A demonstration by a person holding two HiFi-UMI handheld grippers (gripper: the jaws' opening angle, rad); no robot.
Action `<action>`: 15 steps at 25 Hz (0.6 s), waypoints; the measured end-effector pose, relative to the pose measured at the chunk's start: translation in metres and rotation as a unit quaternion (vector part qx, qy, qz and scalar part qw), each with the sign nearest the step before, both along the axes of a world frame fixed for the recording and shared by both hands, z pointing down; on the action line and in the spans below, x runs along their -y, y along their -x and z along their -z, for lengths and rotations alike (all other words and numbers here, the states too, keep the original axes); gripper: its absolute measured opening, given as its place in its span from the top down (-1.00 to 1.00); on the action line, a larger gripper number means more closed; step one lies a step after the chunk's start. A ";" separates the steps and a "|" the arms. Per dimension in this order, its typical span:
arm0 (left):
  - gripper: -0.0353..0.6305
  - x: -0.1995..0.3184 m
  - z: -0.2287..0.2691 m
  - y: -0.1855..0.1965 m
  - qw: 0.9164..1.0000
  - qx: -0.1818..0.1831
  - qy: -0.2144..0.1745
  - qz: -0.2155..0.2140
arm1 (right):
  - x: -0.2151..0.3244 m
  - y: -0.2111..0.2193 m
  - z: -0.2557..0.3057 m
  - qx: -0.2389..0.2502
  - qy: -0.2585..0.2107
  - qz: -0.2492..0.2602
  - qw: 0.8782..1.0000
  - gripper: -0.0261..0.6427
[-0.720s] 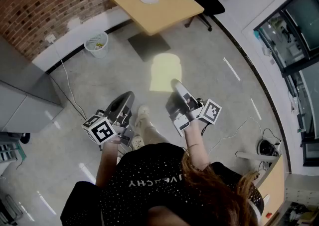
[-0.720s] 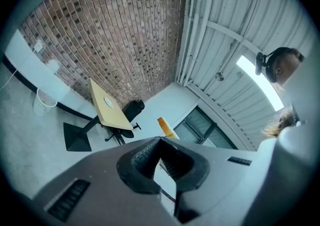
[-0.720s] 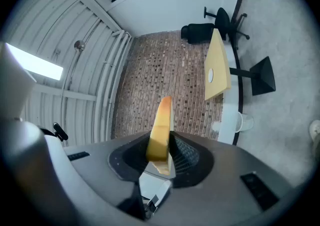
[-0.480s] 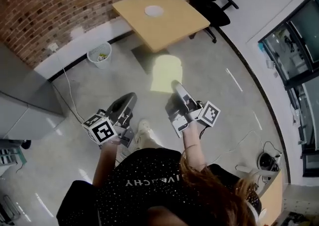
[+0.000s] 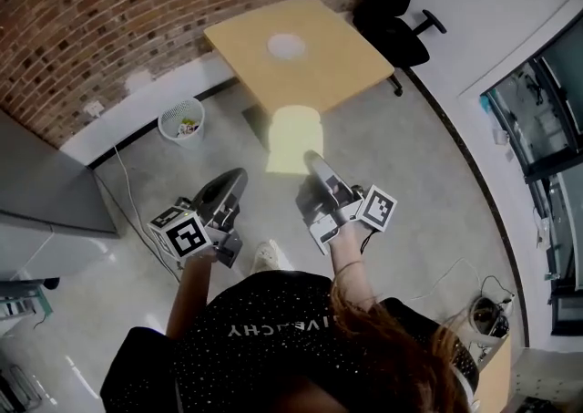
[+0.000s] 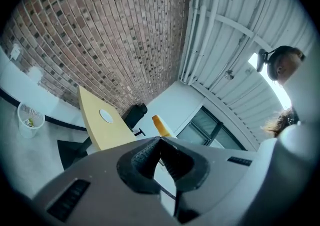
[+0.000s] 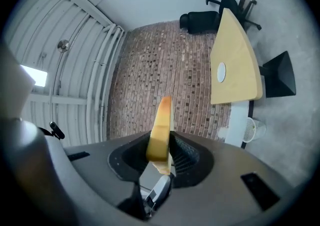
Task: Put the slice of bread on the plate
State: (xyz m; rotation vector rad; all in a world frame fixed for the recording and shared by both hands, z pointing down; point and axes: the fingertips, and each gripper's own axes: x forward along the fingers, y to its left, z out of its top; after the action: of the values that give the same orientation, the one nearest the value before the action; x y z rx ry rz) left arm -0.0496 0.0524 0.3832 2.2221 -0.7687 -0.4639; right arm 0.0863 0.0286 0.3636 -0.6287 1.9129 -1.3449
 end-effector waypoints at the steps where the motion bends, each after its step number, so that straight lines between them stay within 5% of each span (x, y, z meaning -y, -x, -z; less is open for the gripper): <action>1: 0.87 0.010 -0.001 -0.001 1.000 -0.002 0.003 -0.002 | 0.009 0.001 0.000 0.002 0.001 0.002 1.000 0.64; 15: 0.87 0.076 -0.030 -0.032 0.999 -0.007 0.025 -0.041 | 0.066 -0.025 -0.022 0.023 0.016 -0.024 0.999 0.64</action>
State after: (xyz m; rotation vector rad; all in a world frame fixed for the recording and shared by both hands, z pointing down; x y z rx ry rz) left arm -0.0176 -0.0236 0.4136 2.1917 -0.6721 -0.4160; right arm 0.1113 -0.0374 0.3859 -0.6497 1.8322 -1.3501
